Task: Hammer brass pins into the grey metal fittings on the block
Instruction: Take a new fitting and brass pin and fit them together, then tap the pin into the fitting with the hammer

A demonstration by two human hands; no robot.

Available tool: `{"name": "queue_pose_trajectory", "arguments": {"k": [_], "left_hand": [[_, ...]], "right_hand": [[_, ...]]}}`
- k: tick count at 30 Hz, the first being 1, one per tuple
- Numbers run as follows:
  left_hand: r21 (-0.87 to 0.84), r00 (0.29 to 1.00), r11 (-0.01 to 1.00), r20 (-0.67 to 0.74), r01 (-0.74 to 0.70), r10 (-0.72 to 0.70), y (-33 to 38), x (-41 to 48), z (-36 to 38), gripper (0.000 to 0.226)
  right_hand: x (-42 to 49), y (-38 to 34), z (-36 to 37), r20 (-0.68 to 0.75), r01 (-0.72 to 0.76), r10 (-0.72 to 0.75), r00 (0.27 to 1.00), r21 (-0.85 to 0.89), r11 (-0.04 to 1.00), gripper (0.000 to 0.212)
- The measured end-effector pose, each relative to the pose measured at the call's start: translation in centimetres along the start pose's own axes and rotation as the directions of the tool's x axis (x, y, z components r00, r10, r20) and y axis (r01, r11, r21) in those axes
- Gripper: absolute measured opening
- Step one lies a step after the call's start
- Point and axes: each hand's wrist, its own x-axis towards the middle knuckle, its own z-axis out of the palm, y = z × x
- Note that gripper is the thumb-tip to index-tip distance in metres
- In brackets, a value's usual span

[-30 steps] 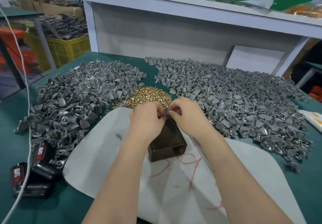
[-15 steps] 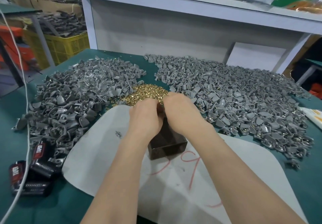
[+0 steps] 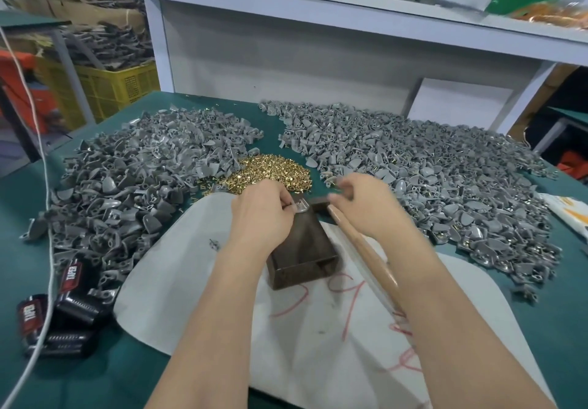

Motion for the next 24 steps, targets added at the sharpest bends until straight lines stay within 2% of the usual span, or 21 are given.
{"name": "queue_pose_trajectory", "arguments": {"k": [2,4,7,10,12,14,16,17,18,21,22,24], "left_hand": [[-0.002,1.0,1.0,0.005,-0.001,0.001,0.0,0.0,0.0,0.012],[0.01,1.0,1.0,0.002,0.001,-0.001,0.1,-0.1,-0.1,0.012],[0.02,1.0,1.0,0.002,0.008,-0.008,0.1,-0.1,-0.2,0.01],[0.028,1.0,0.999,-0.002,0.017,-0.017,0.1,-0.1,-0.2,0.011],[0.024,1.0,0.999,-0.004,0.027,-0.027,0.1,-0.1,-0.2,0.007],[0.012,1.0,0.999,-0.01,0.03,-0.03,0.1,0.0,-0.1,0.005],[-0.002,1.0,1.0,-0.017,0.024,-0.024,0.0,0.0,-0.1,0.006],[-0.015,1.0,1.0,-0.02,0.021,-0.021,0.0,0.0,-0.1,0.006],[-0.03,0.999,0.999,-0.024,0.023,-0.024,-0.1,0.1,-0.1,0.006],[-0.03,0.999,0.998,-0.018,0.05,-0.051,-0.1,0.2,-0.1,0.005],[-0.027,0.999,0.998,-0.021,0.049,-0.05,-0.2,0.2,-0.1,0.006],[-0.032,0.999,0.999,-0.023,0.032,-0.033,-0.2,0.1,-0.1,0.006]], "right_hand": [[-0.6,1.3,0.1,0.159,-0.108,0.144,0.977,-0.218,0.97,0.026],[-0.8,1.6,1.2,0.255,-0.132,0.216,0.943,-0.31,0.941,0.034],[-0.5,1.6,1.3,0.22,-0.177,0.216,0.951,-0.182,0.967,0.018],[-0.5,2.2,0.1,0.108,-0.242,0.23,0.967,0.118,0.963,0.013],[-0.9,2.0,-0.8,0.067,-0.185,0.175,0.982,0.197,0.963,0.016],[-1.6,1.6,-1.2,-0.077,-0.028,0.04,0.996,0.15,0.988,0.036],[-2.8,0.7,-1.7,-0.328,0.15,-0.107,0.939,0.109,0.983,0.044],[-3.5,0.2,-1.9,-0.409,0.218,-0.163,0.898,0.091,0.972,0.044],[-4.1,-0.1,-1.9,-0.422,0.253,-0.209,0.882,0.049,0.966,0.045],[-5.3,-0.6,-1.3,-0.213,0.23,-0.249,0.945,-0.109,0.967,0.047],[-5.2,-0.5,-1.4,-0.194,0.221,-0.246,0.95,-0.142,0.965,0.046],[-5.0,-0.6,-2.0,-0.286,0.226,-0.251,0.925,-0.119,0.967,0.045]]}}
